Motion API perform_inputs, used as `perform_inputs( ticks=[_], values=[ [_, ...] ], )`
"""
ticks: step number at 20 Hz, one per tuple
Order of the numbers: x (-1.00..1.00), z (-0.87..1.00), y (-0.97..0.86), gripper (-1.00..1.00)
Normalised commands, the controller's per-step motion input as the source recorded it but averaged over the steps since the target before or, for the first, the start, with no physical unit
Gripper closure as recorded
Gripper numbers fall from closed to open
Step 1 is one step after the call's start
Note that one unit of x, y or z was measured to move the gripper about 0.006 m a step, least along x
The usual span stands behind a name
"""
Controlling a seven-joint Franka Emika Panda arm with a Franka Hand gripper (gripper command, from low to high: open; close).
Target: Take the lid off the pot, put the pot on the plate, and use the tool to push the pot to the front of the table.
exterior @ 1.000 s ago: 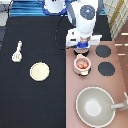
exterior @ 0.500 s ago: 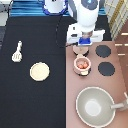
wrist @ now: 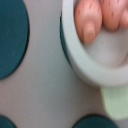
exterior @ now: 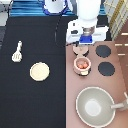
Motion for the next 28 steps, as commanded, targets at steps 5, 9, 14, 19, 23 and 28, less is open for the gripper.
perform_inputs(
  ticks=[5, 9, 14, 19, 23, 28],
  values=[
    [0.8, 0.17, -0.31, -1.0],
    [0.73, -0.13, -0.58, -1.0],
    [0.38, -0.55, -0.42, -1.0],
    [0.23, -0.59, -0.07, -1.0],
    [-0.07, -0.55, 0.2, -1.0],
    [0.23, -0.02, 0.15, 1.0]
  ],
)
